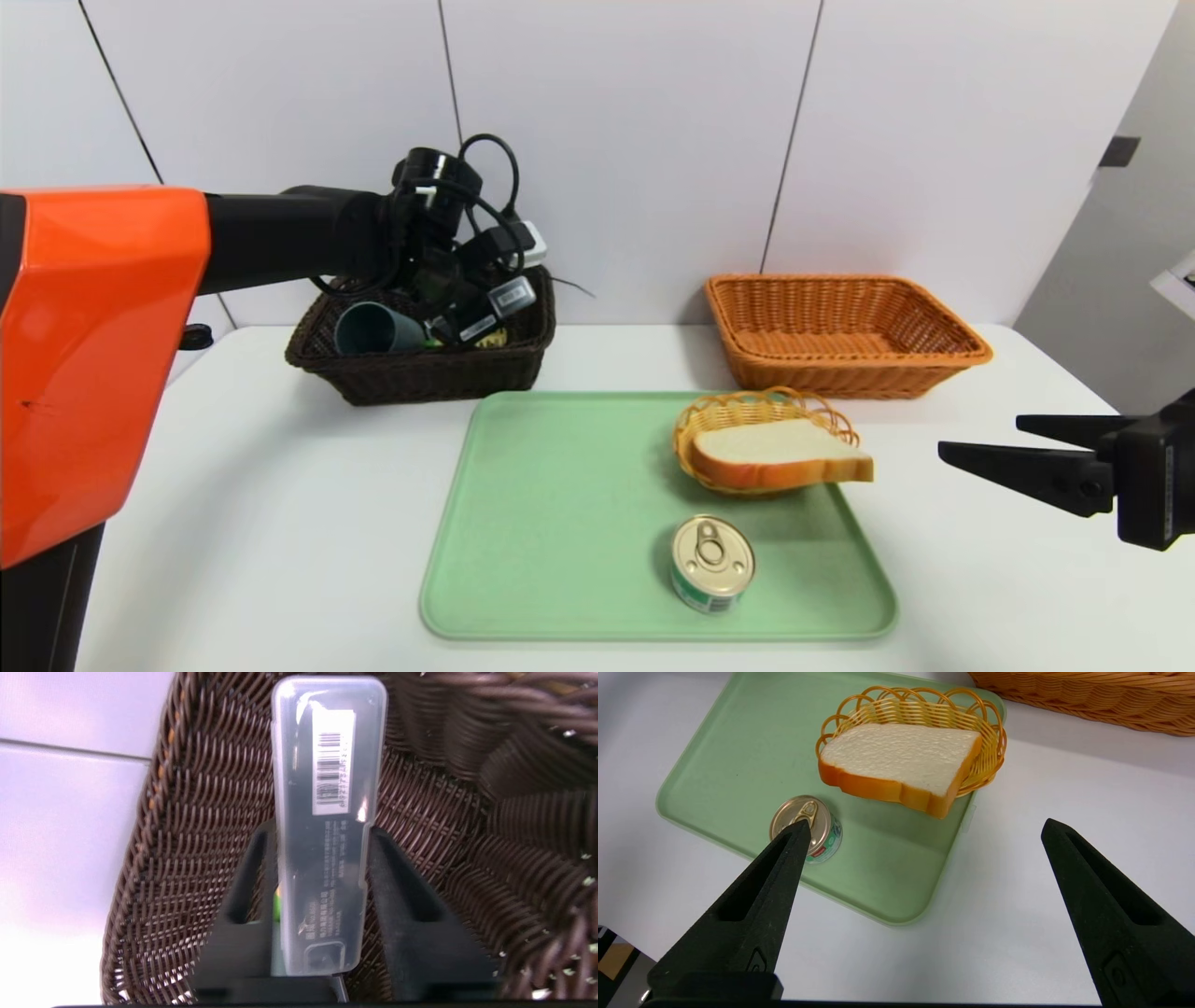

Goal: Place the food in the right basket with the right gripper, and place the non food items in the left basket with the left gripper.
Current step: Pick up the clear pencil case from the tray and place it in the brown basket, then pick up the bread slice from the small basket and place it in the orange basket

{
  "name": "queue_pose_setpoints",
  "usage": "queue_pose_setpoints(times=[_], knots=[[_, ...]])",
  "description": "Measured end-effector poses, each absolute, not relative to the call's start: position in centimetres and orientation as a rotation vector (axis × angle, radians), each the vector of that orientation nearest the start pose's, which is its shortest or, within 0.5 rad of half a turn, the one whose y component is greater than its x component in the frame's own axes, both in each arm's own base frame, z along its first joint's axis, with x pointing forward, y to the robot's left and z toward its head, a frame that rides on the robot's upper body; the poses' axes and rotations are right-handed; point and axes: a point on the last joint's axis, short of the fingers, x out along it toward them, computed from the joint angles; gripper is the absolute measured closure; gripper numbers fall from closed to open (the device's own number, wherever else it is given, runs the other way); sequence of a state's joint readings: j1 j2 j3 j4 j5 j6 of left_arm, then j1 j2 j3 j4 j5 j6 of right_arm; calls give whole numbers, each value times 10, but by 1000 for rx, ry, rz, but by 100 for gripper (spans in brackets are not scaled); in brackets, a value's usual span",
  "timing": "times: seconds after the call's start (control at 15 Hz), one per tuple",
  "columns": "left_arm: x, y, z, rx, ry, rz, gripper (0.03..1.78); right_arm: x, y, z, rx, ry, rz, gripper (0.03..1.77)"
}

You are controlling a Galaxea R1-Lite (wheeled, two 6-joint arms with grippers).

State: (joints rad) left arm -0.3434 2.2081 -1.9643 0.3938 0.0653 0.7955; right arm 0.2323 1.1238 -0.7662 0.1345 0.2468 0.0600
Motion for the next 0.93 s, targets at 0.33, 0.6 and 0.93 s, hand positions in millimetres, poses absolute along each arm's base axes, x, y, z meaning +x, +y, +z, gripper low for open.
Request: queue_pose_setpoints(times=[0.33, 0.6, 0.93], knots=[[426, -150, 214, 857, 459, -480, 63, 145, 40, 232, 61, 507, 454, 9], [410, -144, 249, 684, 418, -409, 42, 145, 40, 235, 61, 496, 455, 9], [351, -127, 304, 343, 445, -264, 27, 147, 42, 249, 46, 422, 481, 9]])
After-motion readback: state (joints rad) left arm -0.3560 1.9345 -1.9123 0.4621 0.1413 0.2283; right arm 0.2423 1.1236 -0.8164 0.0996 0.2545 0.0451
